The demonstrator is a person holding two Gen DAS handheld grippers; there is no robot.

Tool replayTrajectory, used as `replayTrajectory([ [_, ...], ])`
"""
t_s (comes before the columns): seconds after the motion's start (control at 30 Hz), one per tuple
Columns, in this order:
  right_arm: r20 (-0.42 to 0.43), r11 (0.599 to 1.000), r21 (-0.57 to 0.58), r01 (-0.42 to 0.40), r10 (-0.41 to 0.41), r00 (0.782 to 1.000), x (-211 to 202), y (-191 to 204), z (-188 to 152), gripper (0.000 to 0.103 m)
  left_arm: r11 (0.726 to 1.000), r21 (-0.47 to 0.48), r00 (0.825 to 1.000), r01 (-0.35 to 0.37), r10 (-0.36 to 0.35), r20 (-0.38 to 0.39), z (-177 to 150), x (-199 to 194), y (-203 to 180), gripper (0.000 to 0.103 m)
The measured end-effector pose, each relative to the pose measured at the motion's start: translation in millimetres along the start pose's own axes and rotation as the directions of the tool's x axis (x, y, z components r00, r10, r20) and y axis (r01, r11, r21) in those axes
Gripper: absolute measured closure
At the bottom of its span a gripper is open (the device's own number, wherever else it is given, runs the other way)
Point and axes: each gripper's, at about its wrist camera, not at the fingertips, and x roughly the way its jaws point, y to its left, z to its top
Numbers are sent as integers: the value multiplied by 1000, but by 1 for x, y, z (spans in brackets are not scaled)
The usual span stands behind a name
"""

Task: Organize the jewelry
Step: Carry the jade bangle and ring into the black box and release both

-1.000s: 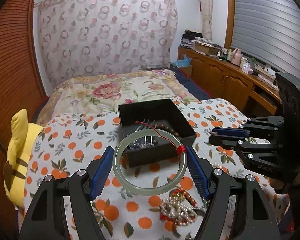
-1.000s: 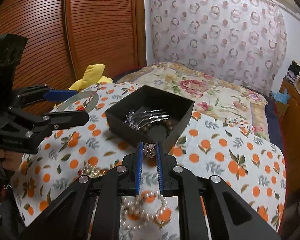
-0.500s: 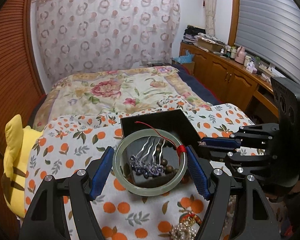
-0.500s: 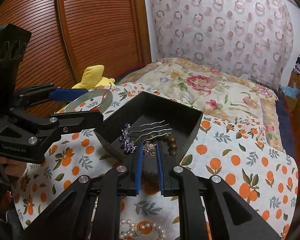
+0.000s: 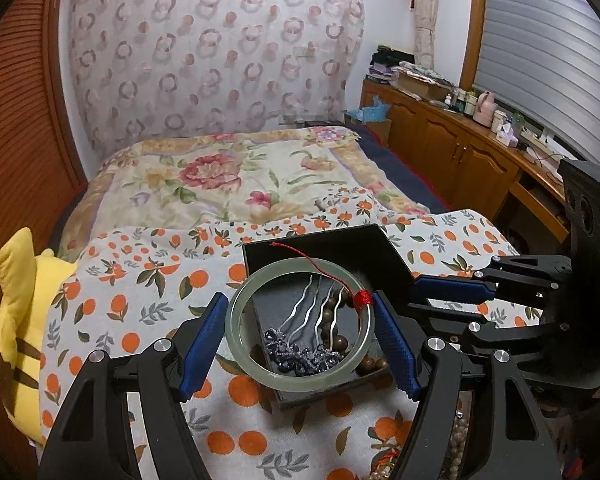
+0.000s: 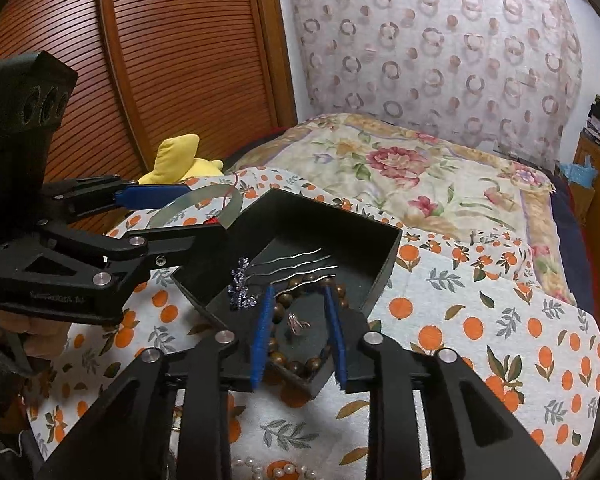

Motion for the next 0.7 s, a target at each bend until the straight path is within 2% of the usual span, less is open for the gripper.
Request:
replayTrajectory([
  [0.23, 14, 999, 7, 36, -36, 999, -11, -6, -3, 72, 1000, 4, 1000, 9, -9, -3, 2, 6, -1, 34],
  [0.33, 32, 998, 15, 56, -57, 998, -20, -9, -5, 67, 1000, 6, 1000, 16, -16, -2, 2, 9, -3, 34],
  [0.7, 58, 994, 45, 96, -99, 993, -45, -16, -15, 66, 1000, 10, 1000, 11, -11, 17, 1, 5, -17, 29],
])
